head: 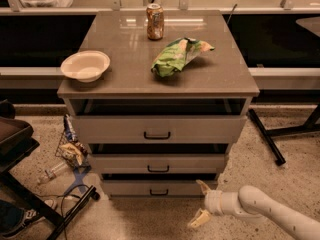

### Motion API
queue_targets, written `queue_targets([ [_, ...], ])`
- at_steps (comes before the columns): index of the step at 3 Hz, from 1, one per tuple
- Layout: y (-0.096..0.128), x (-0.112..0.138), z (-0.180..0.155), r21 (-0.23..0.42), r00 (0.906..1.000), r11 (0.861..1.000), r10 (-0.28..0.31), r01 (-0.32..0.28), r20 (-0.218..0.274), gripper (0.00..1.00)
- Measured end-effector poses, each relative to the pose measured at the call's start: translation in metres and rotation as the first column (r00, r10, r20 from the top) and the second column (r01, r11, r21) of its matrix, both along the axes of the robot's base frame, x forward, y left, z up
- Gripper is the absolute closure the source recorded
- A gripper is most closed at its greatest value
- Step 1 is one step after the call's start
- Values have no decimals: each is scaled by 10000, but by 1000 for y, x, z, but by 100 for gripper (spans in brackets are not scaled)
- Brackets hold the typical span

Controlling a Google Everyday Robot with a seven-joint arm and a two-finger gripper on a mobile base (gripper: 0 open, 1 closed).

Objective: Open bottom drawer

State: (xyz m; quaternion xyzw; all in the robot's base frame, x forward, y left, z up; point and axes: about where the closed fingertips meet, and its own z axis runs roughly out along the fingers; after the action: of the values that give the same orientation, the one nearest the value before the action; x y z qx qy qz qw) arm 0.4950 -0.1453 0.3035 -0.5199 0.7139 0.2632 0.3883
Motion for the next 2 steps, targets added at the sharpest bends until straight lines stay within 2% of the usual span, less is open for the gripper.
queue_targets([
  [1,8,18,-33,-96,9997,9998,164,-166,-191,0],
  [2,19,37,-60,-865,9991,9954,413,-420,-95,0],
])
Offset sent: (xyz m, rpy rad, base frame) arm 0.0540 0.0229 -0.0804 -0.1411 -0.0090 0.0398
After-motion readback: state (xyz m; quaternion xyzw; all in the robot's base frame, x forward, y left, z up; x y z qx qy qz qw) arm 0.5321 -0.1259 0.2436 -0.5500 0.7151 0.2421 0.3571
